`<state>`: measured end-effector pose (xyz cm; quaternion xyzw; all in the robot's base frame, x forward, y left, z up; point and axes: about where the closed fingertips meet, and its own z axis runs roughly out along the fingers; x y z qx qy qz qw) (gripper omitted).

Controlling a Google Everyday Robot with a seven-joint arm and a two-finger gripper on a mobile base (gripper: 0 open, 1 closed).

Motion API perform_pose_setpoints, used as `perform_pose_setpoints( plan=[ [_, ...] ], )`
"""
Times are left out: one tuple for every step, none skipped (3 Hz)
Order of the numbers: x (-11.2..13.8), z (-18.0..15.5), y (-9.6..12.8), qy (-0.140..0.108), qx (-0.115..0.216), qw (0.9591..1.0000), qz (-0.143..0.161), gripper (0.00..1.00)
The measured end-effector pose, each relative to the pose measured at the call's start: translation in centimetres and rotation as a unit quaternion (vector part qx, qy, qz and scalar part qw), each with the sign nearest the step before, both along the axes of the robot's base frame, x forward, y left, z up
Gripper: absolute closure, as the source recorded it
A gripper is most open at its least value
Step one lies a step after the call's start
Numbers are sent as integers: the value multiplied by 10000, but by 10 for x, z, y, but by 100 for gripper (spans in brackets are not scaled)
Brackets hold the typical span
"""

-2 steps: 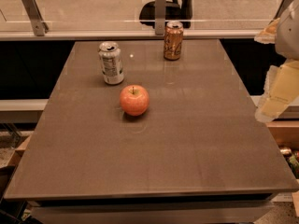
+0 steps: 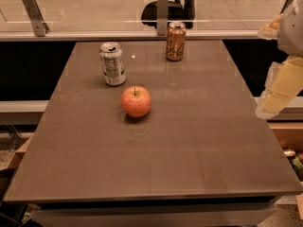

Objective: Pick orange can

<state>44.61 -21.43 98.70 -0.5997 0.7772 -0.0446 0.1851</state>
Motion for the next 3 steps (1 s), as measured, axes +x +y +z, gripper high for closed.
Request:
perform_pose_setpoints(
  plan=[
    [22, 6, -3, -364, 346, 9987, -90, 0],
    [50, -9, -18, -637, 1268, 9877, -649, 0],
    [67, 3, -11, -994, 1639, 9786, -743, 0]
  ],
)
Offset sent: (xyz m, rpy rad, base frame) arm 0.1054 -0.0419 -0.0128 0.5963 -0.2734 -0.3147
